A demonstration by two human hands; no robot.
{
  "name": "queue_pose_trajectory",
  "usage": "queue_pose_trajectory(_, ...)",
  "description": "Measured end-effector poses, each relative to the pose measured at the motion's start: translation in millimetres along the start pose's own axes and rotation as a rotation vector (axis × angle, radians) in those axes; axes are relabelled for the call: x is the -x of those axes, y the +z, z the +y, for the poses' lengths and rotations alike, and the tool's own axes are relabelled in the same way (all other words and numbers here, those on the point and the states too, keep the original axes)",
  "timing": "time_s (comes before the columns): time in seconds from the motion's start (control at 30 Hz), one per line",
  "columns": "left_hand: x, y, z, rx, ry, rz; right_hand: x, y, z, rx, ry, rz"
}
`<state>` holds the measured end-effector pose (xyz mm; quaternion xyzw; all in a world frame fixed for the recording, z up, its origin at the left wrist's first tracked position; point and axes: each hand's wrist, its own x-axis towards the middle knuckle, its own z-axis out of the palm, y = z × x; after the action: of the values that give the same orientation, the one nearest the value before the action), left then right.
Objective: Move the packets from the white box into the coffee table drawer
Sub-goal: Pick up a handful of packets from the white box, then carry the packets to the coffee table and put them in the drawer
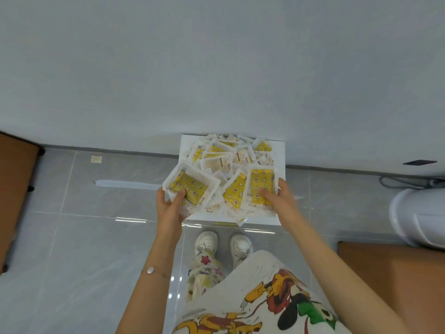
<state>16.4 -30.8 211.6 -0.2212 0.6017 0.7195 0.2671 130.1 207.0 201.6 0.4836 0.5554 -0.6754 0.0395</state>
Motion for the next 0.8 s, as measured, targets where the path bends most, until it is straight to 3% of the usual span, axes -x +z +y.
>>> queue_pose_trajectory(0.23,84.6,-36.6,35.9,-0.018,0.092,0.025,67.4,29.4,-47.3,0.087,-0.131,-0.180)
queue_pose_trajectory(0.47,165.9,-101.6,61.6,0.136,0.239,0.220,133.3,78.7,-79.2,0.249,-0.209,-0.446)
queue_pose_trajectory(0.8,262.8,-266.5,73.7,0.330,0.372,0.537,236.7,264.4,-66.8,0.553,-0.328,-0.816)
